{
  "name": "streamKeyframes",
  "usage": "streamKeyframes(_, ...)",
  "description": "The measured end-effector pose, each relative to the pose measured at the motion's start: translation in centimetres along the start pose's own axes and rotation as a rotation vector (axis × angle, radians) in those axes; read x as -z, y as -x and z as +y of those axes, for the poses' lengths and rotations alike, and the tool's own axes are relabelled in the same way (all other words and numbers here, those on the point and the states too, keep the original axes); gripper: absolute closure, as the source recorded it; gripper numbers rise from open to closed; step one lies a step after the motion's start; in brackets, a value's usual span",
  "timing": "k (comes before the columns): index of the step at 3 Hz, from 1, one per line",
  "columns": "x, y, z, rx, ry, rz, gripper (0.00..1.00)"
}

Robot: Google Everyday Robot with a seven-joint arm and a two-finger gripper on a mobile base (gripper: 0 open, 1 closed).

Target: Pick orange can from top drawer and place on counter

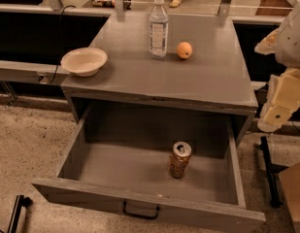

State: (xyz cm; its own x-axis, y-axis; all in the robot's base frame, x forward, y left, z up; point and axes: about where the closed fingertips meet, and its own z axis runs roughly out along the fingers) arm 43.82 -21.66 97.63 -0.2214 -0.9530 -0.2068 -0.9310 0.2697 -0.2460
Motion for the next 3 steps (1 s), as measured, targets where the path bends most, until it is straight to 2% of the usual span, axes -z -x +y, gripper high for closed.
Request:
streamKeyframes(1,0.0,0.0,0.0,0.000,0.000,0.000,0.00)
streamKeyframes(2,-2.5,0.8,0.6,-0.006,0.016,-0.068,0.00)
streamKeyframes(3,-7.2,2.7,3.6,0.026,0.043,-0.197,0.00)
